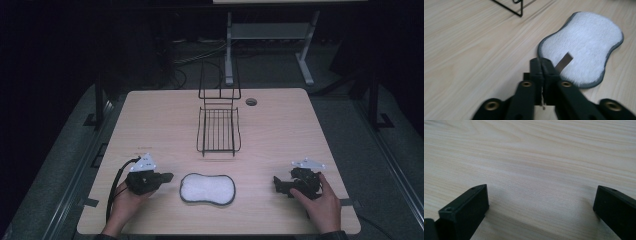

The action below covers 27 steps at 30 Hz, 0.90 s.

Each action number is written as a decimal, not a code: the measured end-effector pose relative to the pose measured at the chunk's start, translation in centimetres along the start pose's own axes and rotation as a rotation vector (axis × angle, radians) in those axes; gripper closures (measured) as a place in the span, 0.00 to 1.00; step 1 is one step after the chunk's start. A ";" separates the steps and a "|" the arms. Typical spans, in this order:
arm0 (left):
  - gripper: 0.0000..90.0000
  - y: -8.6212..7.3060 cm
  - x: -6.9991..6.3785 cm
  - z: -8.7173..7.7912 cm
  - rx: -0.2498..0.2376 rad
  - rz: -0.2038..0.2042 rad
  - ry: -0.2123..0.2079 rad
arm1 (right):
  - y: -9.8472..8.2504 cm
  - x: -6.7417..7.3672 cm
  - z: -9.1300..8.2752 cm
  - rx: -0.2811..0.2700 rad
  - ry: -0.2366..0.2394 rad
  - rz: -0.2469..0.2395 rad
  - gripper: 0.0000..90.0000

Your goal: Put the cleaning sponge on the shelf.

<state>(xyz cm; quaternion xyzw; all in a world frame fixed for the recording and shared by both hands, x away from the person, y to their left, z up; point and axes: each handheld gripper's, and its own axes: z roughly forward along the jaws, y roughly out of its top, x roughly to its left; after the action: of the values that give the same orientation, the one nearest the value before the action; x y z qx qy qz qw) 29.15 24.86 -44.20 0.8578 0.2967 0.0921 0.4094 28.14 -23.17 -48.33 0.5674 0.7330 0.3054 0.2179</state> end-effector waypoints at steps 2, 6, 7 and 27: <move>0.99 0.6 -0.1 0.4 -0.002 0.004 -0.022 | 0.0 0.0 0.0 0.000 0.000 -0.001 0.00; 0.99 1.4 -0.4 1.4 0.001 0.013 -0.058 | 0.0 0.0 0.0 0.000 0.000 -0.001 0.00; 0.99 1.6 -0.5 1.7 -0.001 0.017 -0.063 | 0.0 0.0 0.0 -0.001 0.001 -0.002 0.00; 0.99 2.9 -1.0 5.1 0.070 0.047 -0.119 | 0.0 0.0 0.0 -0.001 0.000 -0.001 0.00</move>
<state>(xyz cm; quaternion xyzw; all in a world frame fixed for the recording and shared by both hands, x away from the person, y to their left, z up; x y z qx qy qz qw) 31.59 19.56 -45.25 0.8822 0.2547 0.0399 0.3940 28.17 -23.18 -48.33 0.5668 0.7333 0.3057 0.2182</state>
